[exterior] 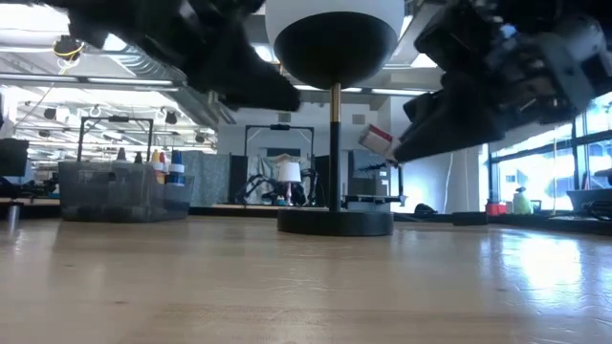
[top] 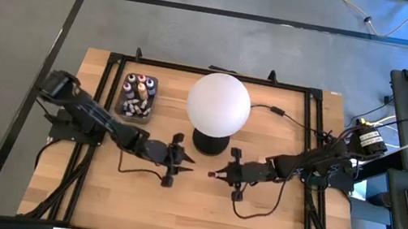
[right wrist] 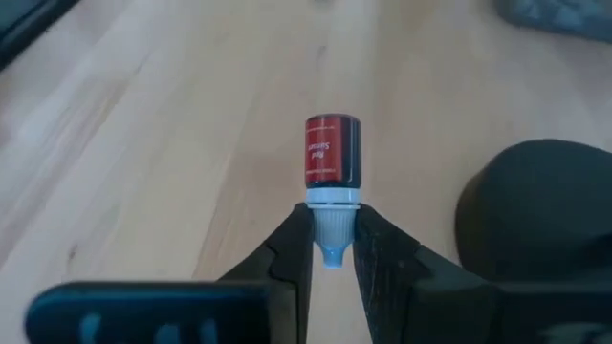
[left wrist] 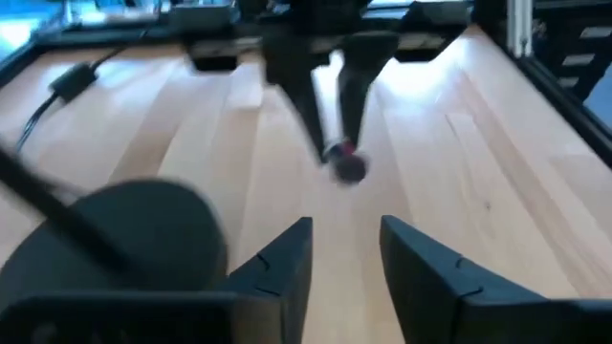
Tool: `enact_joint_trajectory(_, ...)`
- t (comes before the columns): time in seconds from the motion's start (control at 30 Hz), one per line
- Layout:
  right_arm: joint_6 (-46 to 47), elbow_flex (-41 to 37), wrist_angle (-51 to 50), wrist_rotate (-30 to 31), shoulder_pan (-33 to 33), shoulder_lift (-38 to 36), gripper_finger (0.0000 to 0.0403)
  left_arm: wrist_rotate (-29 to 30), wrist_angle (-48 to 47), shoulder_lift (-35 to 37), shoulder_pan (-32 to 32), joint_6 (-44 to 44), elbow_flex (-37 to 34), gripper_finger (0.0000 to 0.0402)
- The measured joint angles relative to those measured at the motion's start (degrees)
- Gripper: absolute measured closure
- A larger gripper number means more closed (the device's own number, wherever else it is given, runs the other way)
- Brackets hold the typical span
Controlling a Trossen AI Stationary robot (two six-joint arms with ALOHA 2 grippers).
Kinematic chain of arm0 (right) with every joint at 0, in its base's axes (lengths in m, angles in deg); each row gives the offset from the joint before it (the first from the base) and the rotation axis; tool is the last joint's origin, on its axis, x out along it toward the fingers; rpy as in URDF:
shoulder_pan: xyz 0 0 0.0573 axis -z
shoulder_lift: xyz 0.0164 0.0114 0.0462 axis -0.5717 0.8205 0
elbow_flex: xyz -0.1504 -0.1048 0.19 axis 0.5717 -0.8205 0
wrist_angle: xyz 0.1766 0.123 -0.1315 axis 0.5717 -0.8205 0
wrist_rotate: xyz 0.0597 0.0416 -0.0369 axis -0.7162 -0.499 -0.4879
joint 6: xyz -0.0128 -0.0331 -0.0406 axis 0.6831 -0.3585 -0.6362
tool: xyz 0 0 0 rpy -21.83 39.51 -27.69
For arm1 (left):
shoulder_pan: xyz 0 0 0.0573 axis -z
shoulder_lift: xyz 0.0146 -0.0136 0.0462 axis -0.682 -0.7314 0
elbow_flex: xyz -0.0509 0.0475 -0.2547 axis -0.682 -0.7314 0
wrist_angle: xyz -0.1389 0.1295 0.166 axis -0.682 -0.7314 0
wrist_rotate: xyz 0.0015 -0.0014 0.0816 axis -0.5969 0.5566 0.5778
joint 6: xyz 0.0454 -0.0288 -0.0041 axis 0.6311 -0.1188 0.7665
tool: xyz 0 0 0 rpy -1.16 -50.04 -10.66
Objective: Pick & Place food coloring
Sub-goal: Put the small red food coloring bottle into the black container
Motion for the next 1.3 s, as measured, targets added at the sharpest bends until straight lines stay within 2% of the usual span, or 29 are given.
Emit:
enact_joint_trajectory(0.2,1.71,0.51,0.38,-0.1,1.3,-0.01,0.0334,0.17,12.58,-8.67,-0.11,2.48,0.0,0.023)
enact_joint_trajectory(0.4,1.73,0.51,1.78,-0.03,1.34,0.0,0.0334,0.29,19.39,-15.02,-0.13,-2.34,0.0,0.0204)
enact_joint_trajectory(0.6,1.73,0.53,2.44,-0.01,1.34,-0.01,0.0334,0.11,27.51,-18.56,-0.07,-1.99,0.02,0.0205)
enact_joint_trajectory(0.97,4.66,0.56,4.22,-0.01,1.34,-0.02,0.0334,4.08,27.73,-18.65,-0.13,-0.47,1.35,0.0212)
enact_joint_trajectory(1.3,4.7,0.58,4.63,-0.03,1.31,-0.02,0.0334,1.98,27.74,-18.65,-0.07,2.13,3.21,0.0232)
